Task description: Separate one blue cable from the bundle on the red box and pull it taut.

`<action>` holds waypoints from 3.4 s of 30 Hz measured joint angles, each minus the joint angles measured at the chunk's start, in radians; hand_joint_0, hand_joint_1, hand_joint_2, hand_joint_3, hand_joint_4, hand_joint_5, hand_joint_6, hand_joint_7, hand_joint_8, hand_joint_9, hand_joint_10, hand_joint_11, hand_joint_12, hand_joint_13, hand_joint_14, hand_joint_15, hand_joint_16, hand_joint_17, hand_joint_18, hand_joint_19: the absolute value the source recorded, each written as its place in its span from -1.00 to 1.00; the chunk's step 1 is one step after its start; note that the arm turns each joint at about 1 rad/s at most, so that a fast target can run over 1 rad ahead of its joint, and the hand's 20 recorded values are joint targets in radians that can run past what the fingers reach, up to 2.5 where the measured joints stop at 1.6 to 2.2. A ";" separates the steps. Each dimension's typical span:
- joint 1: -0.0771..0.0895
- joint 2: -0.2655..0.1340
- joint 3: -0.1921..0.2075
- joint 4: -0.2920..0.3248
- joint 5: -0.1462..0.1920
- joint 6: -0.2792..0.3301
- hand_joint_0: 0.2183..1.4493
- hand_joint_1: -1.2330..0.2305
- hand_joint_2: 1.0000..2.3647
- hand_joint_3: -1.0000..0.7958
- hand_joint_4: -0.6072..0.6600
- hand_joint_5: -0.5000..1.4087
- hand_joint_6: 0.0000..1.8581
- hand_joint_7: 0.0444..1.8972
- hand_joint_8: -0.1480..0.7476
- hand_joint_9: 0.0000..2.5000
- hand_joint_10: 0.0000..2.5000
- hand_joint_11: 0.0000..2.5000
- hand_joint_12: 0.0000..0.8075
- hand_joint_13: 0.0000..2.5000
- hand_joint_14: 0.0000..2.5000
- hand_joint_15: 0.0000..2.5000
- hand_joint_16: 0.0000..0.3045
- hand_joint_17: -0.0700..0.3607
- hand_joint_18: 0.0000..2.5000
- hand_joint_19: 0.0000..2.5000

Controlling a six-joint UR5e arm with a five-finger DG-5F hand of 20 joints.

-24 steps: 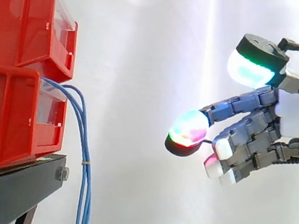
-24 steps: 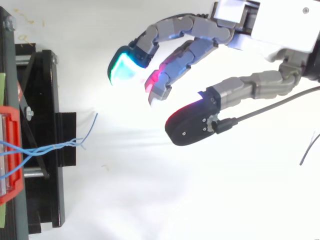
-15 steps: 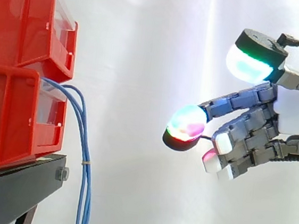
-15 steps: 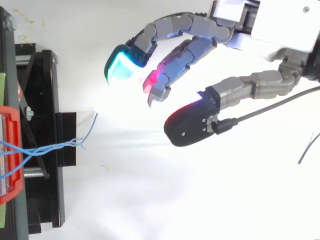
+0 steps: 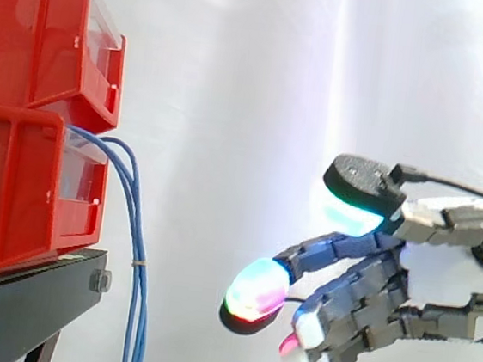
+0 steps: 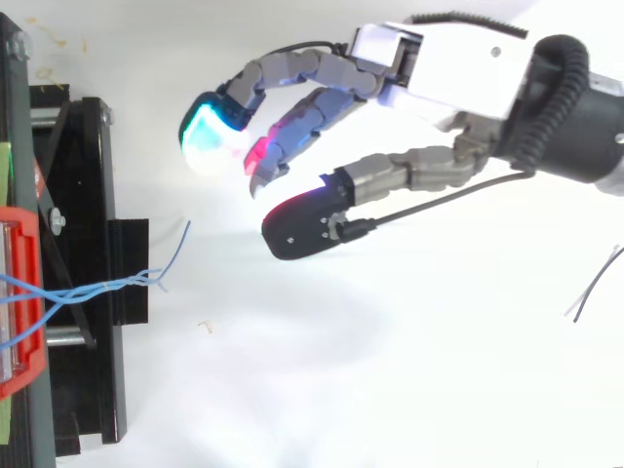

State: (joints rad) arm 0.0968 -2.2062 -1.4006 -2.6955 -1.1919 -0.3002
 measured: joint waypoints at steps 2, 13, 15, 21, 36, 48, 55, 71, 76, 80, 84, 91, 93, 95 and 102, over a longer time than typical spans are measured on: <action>0.001 -0.021 0.000 0.043 0.022 -0.002 -0.57 -0.15 -1.00 -0.41 0.39 -0.64 -0.46 -0.19 0.06 -0.23 -0.99 -0.56 -0.10 -0.36 -0.99 -0.69 -0.76 -0.29 -0.50 -0.65; 0.023 -0.106 0.003 0.282 0.124 -0.070 -0.57 -0.15 -1.00 -0.41 0.39 -0.63 -0.46 -0.17 0.06 -0.23 -0.99 -0.55 -0.09 -0.36 -0.99 -0.68 -0.75 -0.28 -0.49 -0.63; 0.028 -0.137 0.012 0.322 0.122 -0.075 -0.57 -0.15 -1.00 -0.41 0.40 -0.62 -0.46 -0.13 0.06 -0.23 -0.99 -0.55 -0.09 -0.36 -0.99 -0.68 -0.75 -0.28 -0.50 -0.63; 0.045 -0.226 0.078 0.404 0.109 -0.062 -0.57 -0.18 -1.00 -0.42 0.36 -0.60 -0.46 -0.10 0.01 -0.31 -0.99 -0.57 -0.10 -0.42 -0.99 -0.69 -0.75 -0.27 -0.51 -0.62; 0.092 -0.304 0.145 0.438 0.055 -0.034 -0.53 -0.37 -1.00 -0.44 0.34 -0.56 -0.46 0.01 -0.05 -0.38 -0.99 -0.58 -0.16 -0.47 -0.99 -0.69 -0.75 -0.28 -0.54 -0.61; 0.116 -0.308 0.177 0.437 0.044 -0.013 -0.45 -0.32 -0.98 -0.25 0.08 -0.53 -0.44 0.43 -0.04 -0.33 -0.99 -0.54 -0.18 -0.44 -0.99 -0.66 -0.77 -0.31 -0.53 -0.57; 0.116 -0.295 0.178 0.420 0.027 0.028 -0.46 -0.30 -0.98 -0.16 0.09 -0.56 -0.30 0.28 0.00 -0.31 -0.99 -0.52 -0.15 -0.43 -0.99 -0.66 -0.76 -0.29 -0.50 -0.57; 0.092 -0.211 0.177 0.149 0.001 0.067 -0.59 -0.15 -1.00 -0.44 0.20 -0.54 -0.46 0.37 0.02 -0.30 -0.99 -0.52 -0.09 -0.41 -0.99 -0.65 -0.73 -0.24 -0.48 -0.58; 0.078 -0.210 0.177 0.107 0.032 0.056 -0.56 -0.15 -1.00 -0.40 0.19 -0.54 -0.45 0.38 0.03 -0.30 -0.99 -0.52 -0.10 -0.41 -0.99 -0.65 -0.74 -0.26 -0.49 -0.57; 0.071 -0.210 0.177 0.059 0.083 0.046 -0.53 -0.19 -0.99 -0.35 0.17 -0.55 -0.43 0.38 0.02 -0.29 -0.99 -0.51 -0.12 -0.41 -0.99 -0.65 -0.75 -0.27 -0.49 -0.56; 0.071 -0.210 0.177 0.038 0.106 0.040 -0.52 -0.19 -0.99 -0.34 0.16 -0.55 -0.41 0.35 0.01 -0.28 -0.99 -0.51 -0.13 -0.40 -0.99 -0.64 -0.75 -0.28 -0.48 -0.56; 0.077 -0.209 0.212 0.028 0.110 0.029 -0.55 -0.17 -1.00 -0.40 0.17 -0.55 -0.40 0.33 0.03 -0.27 -0.99 -0.51 -0.11 -0.39 -0.99 -0.64 -0.74 -0.27 -0.47 -0.55; 0.078 -0.207 0.236 0.012 0.108 0.029 -0.55 -0.16 -1.00 -0.40 0.18 -0.55 -0.39 0.32 0.04 -0.27 -0.99 -0.50 -0.11 -0.38 -0.99 -0.64 -0.74 -0.27 -0.47 -0.55; 0.079 -0.207 0.252 -0.005 0.106 0.029 -0.55 -0.17 -1.00 -0.39 0.17 -0.55 -0.39 0.32 0.04 -0.27 -0.99 -0.50 -0.10 -0.38 -0.99 -0.64 -0.74 -0.27 -0.46 -0.55; 0.089 -0.188 0.297 -0.094 0.099 0.026 -0.48 -0.22 -0.98 -0.26 0.14 -0.56 -0.33 0.28 0.01 -0.27 -0.99 -0.49 -0.13 -0.38 -0.99 -0.63 -0.76 -0.29 -0.47 -0.54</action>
State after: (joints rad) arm 0.1861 -2.3943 -1.1038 -2.7894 -1.0926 -0.2744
